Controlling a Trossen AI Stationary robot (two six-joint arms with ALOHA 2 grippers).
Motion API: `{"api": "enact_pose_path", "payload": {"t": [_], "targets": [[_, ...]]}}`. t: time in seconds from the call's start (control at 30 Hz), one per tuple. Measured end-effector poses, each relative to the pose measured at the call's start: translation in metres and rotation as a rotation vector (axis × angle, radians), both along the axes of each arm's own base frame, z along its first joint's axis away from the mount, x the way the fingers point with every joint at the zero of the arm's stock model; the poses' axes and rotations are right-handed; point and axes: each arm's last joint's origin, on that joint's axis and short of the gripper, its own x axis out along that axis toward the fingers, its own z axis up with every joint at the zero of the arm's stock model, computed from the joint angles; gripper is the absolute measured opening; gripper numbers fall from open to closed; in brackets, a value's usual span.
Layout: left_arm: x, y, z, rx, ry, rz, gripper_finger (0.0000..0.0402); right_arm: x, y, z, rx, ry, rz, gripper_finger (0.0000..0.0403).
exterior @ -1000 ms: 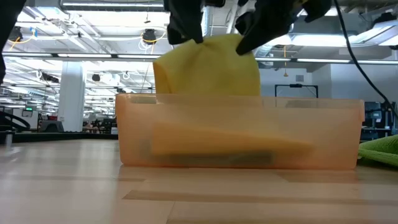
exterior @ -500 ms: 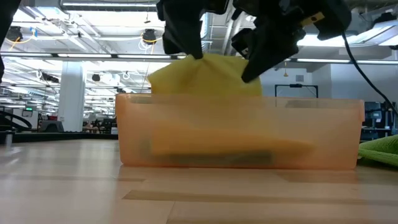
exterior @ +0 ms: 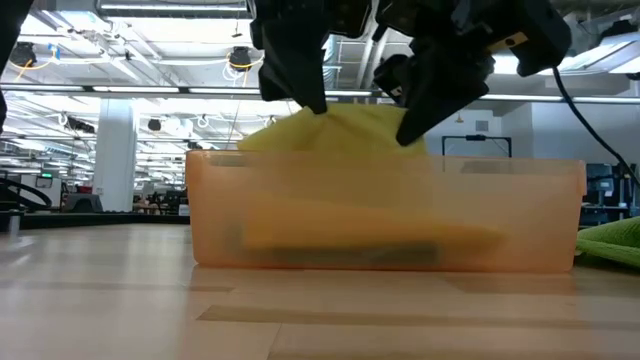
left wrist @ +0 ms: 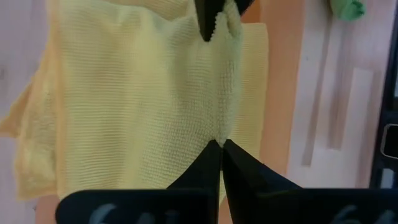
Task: Fold microfiber towels
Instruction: Put the yellow towel into the bin
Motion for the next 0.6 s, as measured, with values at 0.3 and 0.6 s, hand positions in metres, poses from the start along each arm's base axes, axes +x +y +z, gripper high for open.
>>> {"api": "enact_pose_path", "payload": {"t": [0.3,0.6], "targets": [[0.0,0.0006,0.0,0.036,-0.006,0.019,0.0055,-0.0027,-0.0005,-0.003,-0.012,0.032,0.008,0.0078],[-0.0001,-0.0009,0.0004,-0.007,-0.005,-0.031,0.0149,-0.0029,0.0007,-0.0028,-0.012,0.03,0.012,0.0165]]}}
